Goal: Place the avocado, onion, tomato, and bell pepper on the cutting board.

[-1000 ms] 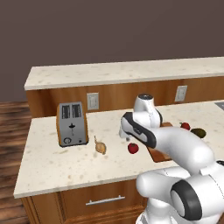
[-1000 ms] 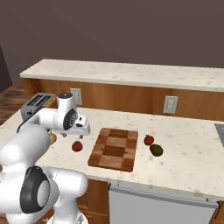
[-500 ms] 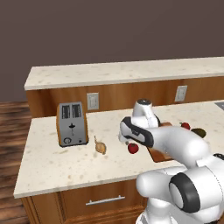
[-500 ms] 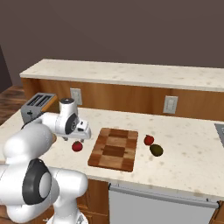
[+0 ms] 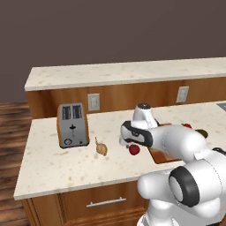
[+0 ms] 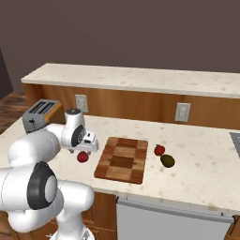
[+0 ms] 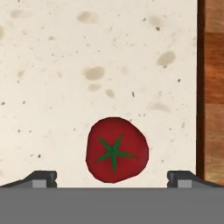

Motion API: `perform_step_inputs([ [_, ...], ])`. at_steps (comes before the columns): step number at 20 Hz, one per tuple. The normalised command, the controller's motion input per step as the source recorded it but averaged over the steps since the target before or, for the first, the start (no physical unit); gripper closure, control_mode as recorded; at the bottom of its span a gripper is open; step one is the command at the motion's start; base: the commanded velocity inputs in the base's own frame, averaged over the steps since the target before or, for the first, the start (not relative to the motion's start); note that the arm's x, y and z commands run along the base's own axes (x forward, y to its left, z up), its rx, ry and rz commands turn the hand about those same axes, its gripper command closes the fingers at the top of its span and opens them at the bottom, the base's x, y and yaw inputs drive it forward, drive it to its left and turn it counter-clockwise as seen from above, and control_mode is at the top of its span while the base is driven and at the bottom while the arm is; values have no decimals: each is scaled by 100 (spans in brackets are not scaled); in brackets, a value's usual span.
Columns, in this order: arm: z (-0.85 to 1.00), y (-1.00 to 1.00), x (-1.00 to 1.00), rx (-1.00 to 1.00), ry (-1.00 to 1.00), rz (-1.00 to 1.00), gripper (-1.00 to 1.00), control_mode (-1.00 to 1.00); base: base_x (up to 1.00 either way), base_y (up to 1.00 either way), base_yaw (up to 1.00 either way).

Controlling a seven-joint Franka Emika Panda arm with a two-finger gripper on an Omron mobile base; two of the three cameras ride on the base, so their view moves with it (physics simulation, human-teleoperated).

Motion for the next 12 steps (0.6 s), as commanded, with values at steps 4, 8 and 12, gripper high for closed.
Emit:
perform_step_inputs([
  [4, -26, 0, 3, 0, 0, 0, -100, -100, 0, 0, 0],
  [8, -29, 0, 7, 0, 0, 0, -100, -100, 0, 0, 0],
  [12, -31, 0, 13, 0, 0, 0, -100, -100, 0, 0, 0],
])
